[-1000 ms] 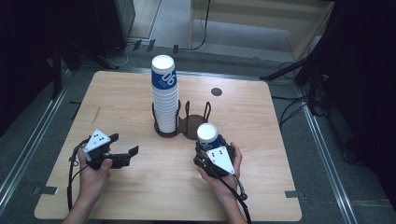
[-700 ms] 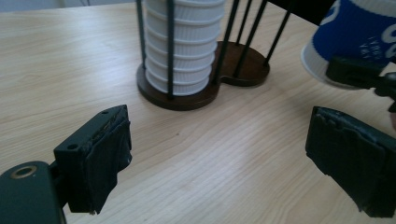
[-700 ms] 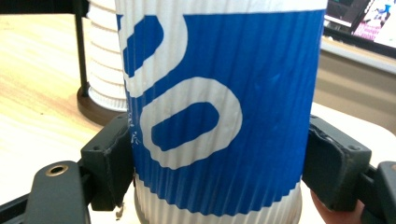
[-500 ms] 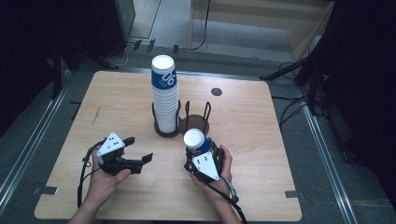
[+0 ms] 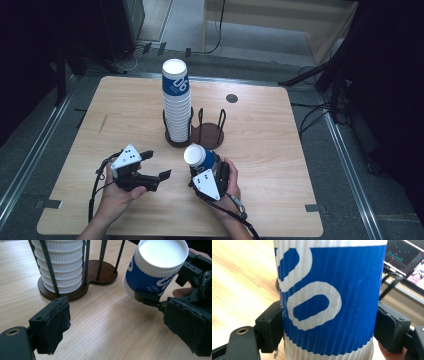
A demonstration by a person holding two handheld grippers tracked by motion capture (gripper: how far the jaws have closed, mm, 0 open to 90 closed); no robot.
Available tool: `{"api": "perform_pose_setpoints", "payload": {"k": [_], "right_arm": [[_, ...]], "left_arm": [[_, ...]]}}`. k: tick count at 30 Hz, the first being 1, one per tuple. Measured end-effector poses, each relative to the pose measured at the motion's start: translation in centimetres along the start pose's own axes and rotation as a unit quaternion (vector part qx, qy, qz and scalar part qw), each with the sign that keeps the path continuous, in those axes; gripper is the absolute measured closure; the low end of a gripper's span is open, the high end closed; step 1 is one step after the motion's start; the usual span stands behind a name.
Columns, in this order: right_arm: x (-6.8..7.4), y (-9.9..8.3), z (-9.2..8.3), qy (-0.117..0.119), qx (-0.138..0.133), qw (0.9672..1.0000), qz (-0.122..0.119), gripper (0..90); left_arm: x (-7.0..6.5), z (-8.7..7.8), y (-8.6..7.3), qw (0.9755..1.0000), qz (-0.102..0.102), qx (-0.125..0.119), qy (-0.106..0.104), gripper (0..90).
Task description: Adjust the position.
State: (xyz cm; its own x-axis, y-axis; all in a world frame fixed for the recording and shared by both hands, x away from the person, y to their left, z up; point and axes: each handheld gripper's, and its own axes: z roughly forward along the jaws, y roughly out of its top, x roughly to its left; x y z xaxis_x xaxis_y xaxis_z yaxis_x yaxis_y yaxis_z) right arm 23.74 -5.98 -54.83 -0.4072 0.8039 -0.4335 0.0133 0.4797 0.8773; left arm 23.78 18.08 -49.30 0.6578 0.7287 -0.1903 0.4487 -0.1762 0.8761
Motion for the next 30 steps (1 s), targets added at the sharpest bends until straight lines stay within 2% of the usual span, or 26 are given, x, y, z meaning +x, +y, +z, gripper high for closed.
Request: {"api": "perform_pose_setpoints", "payload": {"k": [7,11,14,17,20,30], "right_arm": [[1.2,0.0,-0.1,0.009,-0.003,0.9994,-0.034,19.9],[1.7,0.1,-0.2,0.015,-0.005,0.9988,-0.046,19.9],[2.1,0.1,-0.2,0.019,-0.007,0.9979,-0.061,19.9],[2.5,0.1,-0.3,0.022,-0.008,0.9974,-0.068,19.9],[2.8,0.1,-0.4,0.024,-0.012,0.9960,-0.085,19.9],[4.0,0.4,-0.8,0.037,-0.024,0.9926,-0.113,19.9]], "left_arm": [[-0.8,0.3,0.2,0.9998,0.007,0.008,-0.019,8.3],[-1.2,0.5,0.2,0.9996,0.014,0.013,-0.022,8.8],[-1.4,0.6,0.2,0.9995,0.021,0.017,-0.014,11.8],[-1.6,0.7,0.2,0.9993,0.023,0.018,-0.021,13.0],[-1.9,0.8,0.2,0.9992,0.025,0.018,-0.025,13.5],[-2.5,1.3,0.2,0.9981,0.033,0.035,-0.039,14.2]]}}
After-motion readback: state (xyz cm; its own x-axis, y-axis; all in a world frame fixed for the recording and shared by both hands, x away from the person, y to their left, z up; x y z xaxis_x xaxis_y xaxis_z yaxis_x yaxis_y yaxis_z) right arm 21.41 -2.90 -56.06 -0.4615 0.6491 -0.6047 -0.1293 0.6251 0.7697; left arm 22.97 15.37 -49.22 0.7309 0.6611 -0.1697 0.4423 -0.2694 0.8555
